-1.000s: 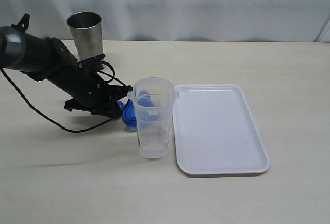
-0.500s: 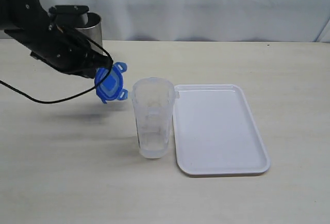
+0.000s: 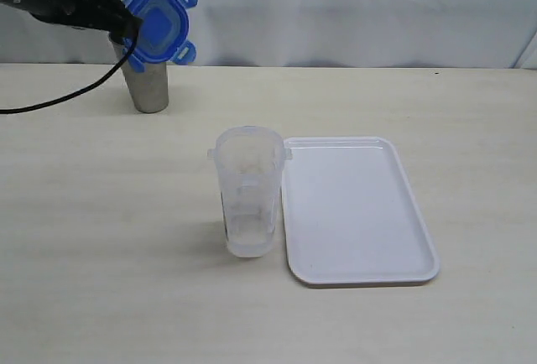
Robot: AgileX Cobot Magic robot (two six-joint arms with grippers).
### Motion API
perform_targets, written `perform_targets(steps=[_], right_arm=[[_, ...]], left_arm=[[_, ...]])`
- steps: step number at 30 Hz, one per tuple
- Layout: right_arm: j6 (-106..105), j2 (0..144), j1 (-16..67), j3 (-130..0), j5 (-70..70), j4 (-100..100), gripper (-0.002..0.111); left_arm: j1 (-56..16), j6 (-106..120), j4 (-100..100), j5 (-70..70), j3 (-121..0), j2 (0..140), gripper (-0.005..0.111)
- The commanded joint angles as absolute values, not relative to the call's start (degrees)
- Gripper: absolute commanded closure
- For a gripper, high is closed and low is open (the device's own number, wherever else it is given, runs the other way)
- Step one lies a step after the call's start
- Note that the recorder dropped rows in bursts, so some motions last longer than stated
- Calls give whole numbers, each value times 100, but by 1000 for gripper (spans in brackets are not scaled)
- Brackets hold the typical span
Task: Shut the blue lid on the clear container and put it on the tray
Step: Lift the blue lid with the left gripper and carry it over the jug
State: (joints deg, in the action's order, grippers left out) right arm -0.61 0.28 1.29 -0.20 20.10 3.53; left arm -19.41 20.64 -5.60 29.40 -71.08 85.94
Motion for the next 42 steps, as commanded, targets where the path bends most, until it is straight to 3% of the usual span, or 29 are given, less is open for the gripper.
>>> perform_targets(steps=[1,15,31,42], right_arm=[[-41,0,84,0,1985,343,104],[-41,0,84,0,1985,343,104],[-41,0,84,0,1985,343,104],[-41,0,84,0,1985,343,104]], left_arm=[[-2458,2036,344,2659,-7137,8406,107],[-4044,-736,5078,3080,-7137,8416,107],[-4408,-1865,6737,3549,-7137,9278,107],[-5581,-2575,8621,4629,-6393,9278,107]])
